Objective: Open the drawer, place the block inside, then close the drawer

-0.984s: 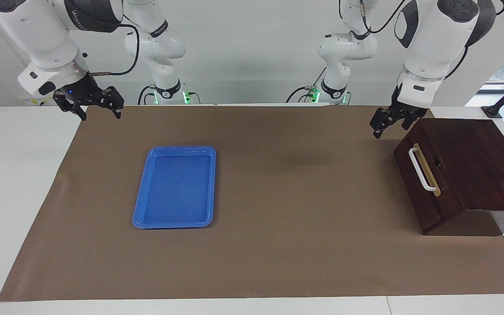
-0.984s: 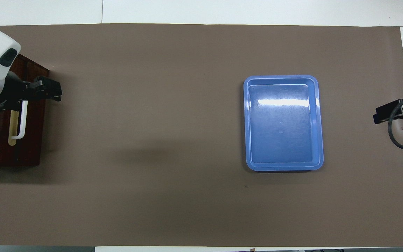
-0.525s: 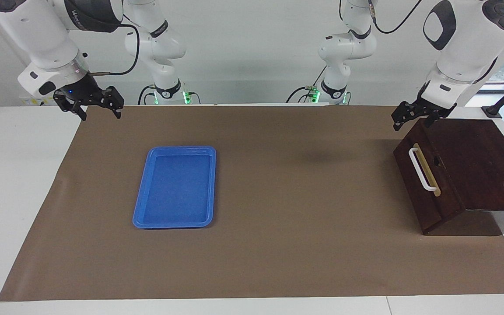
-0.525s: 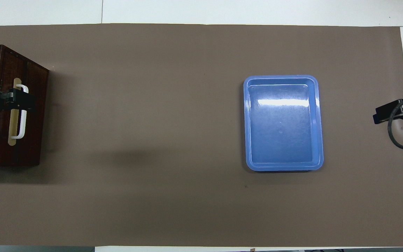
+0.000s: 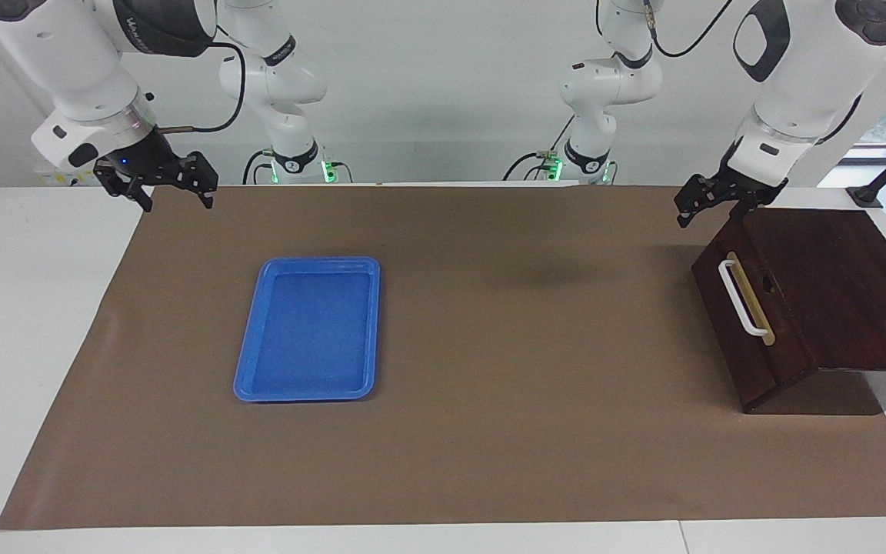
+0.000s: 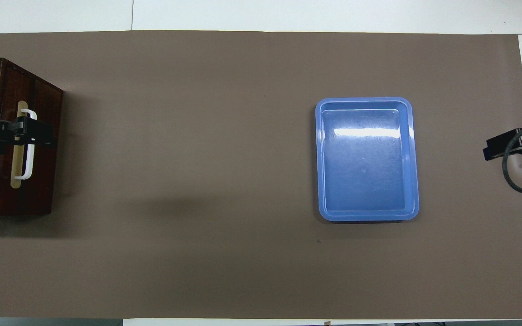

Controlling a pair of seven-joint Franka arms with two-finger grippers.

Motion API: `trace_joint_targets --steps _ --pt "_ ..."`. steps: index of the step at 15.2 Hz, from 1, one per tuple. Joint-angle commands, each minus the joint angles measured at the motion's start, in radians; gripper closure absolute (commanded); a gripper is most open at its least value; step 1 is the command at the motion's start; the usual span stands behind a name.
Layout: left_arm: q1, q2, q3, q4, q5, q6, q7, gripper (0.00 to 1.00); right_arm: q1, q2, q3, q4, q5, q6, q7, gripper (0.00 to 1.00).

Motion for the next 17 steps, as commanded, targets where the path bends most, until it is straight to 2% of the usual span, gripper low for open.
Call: trace_joint_targets --steps 1,17 --pt "-0.021 -0.013 0.005 0.002 -0.016 -0.041 -0.007 0.00 -0.013 -0.022 0.011 -0.023 -0.013 0.002 -0.022 0.00" --pt "-0.044 -0.018 0.006 -0.003 -0.016 -0.050 0.059 0.00 -0.013 -0.022 0.010 -0.023 -0.013 0.002 -0.022 0.00"
